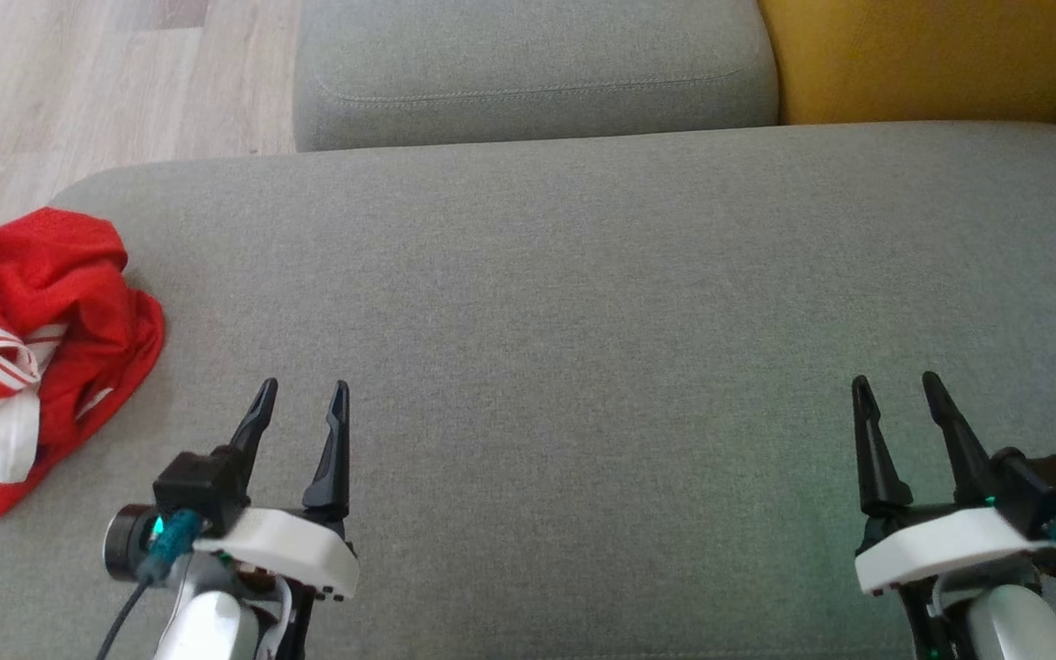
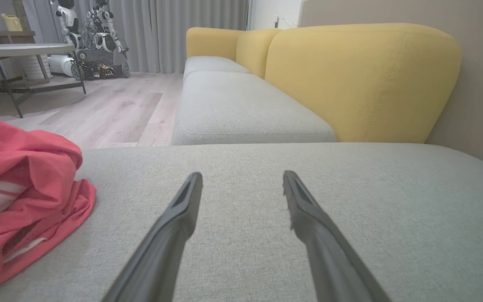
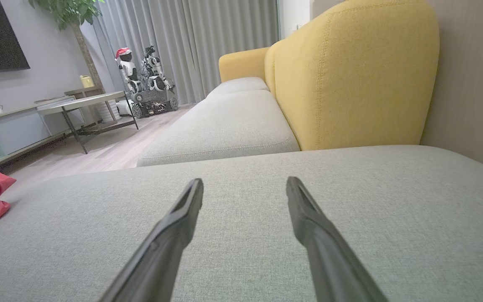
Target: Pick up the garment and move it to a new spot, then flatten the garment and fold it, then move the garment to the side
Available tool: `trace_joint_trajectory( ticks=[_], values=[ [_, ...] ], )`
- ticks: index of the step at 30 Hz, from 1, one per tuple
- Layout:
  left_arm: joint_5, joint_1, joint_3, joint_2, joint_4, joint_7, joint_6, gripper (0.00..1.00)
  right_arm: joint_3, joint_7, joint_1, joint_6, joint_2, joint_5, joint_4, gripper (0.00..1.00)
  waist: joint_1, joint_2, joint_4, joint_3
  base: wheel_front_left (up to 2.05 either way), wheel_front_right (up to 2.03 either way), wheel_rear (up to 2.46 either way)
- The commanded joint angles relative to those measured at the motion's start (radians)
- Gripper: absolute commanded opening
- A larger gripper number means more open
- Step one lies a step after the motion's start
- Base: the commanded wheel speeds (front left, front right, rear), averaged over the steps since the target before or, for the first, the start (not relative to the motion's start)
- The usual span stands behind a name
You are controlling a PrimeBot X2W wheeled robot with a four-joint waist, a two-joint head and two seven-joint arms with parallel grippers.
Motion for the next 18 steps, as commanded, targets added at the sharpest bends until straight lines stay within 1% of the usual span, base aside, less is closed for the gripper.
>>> trace_joint_trajectory(
  ticks=[1,12,18],
  values=[
    [0.037,-0.055,0.026,0.014,-0.026,-0.022,0.008,1.00,0.021,-0.021,-0.035,-0.001,-0.004,-0.030,-0.026,1.00,0.0000,0.0000,-0.001,0.000,0.00,0.00,0.00],
    [0.128,-0.045,0.049,-0.007,-0.005,-0.056,0.002,1.00,0.025,-0.051,-0.030,-0.001,0.013,-0.071,-0.015,1.00,0.0000,0.0000,0.001,0.000,0.00,0.00,0.00],
    [0.115,-0.045,0.069,-0.018,0.011,-0.056,-0.009,1.00,0.029,-0.035,-0.029,-0.001,0.013,-0.023,-0.014,1.00,0.0000,0.0000,0.003,-0.002,0.00,0.00,0.00]
  ],
)
